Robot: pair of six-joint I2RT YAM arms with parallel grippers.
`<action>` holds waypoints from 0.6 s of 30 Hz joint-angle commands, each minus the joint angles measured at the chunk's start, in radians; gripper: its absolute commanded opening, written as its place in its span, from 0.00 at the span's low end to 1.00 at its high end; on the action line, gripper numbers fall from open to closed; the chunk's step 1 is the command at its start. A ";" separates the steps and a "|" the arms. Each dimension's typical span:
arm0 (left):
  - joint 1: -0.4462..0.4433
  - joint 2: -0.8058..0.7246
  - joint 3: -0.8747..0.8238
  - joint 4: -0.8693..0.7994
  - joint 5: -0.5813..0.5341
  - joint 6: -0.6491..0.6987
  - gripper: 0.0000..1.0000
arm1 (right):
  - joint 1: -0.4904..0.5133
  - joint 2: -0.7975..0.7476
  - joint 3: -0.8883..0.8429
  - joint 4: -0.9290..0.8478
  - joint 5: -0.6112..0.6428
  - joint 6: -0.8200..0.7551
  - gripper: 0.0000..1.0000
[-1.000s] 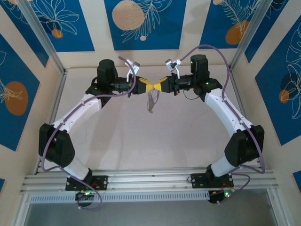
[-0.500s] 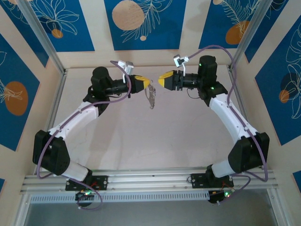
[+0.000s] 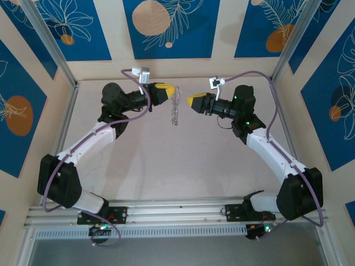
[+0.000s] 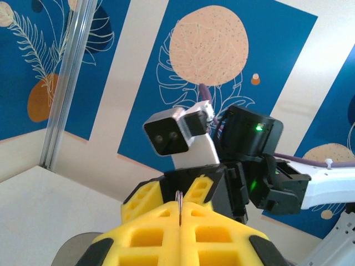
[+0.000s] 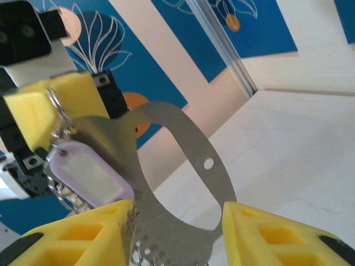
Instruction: Put the keys on the keyring
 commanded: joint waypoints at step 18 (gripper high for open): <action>-0.031 0.020 -0.008 0.061 -0.010 -0.005 0.00 | 0.058 -0.026 0.039 0.104 0.081 0.026 0.44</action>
